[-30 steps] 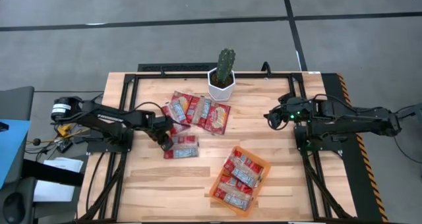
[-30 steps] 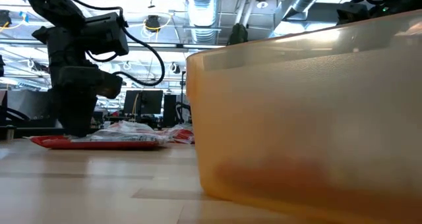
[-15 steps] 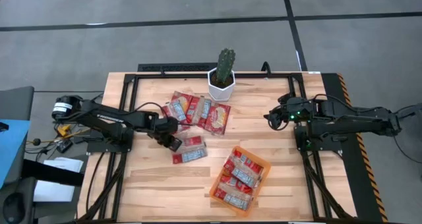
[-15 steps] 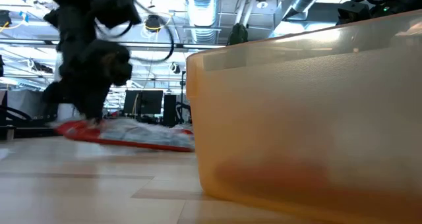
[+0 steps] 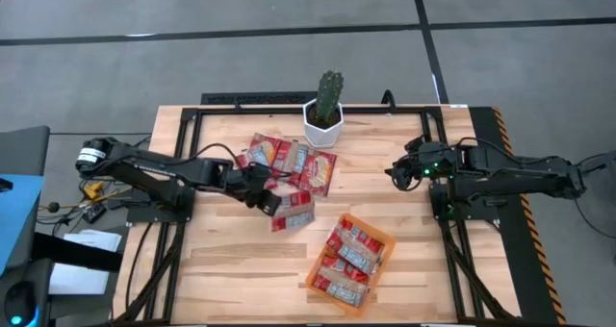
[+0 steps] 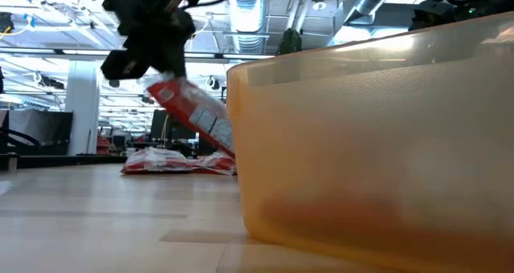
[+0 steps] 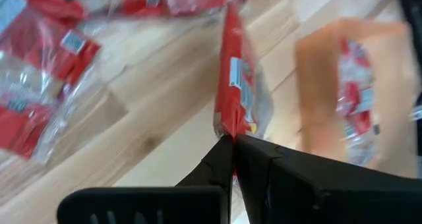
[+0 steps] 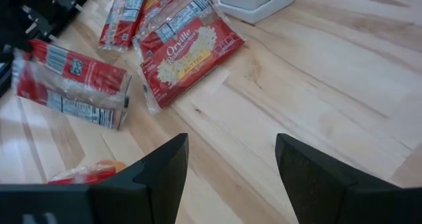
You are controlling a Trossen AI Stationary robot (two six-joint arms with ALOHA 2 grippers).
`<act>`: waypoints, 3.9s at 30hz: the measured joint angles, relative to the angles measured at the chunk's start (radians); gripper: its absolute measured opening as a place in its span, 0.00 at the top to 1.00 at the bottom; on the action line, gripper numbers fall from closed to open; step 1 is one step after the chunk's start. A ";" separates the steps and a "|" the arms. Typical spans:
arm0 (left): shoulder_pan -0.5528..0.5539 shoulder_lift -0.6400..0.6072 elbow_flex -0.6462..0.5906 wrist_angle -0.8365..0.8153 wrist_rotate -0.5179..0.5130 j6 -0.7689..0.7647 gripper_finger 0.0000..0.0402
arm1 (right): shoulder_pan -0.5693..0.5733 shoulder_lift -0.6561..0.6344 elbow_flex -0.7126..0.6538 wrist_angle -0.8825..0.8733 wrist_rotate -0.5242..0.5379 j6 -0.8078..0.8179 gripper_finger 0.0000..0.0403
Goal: Sort popcorn bags into baskets
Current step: Put the red popcorn bag into the orange container
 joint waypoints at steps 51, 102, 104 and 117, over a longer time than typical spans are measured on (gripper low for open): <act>-0.279 0.103 0.259 0.488 -0.069 -0.086 1.00 | 0.490 0.135 0.001 0.241 -0.100 0.233 0.37; -0.241 0.726 0.586 0.544 0.305 0.067 0.54 | 0.753 0.251 0.000 0.298 0.126 0.504 0.37; -0.233 0.726 0.585 0.482 0.325 0.070 0.50 | 0.758 0.253 0.000 0.297 0.133 0.501 0.37; -0.179 0.685 0.584 0.223 0.364 0.144 0.50 | 0.760 0.326 -0.001 0.294 0.155 0.461 0.37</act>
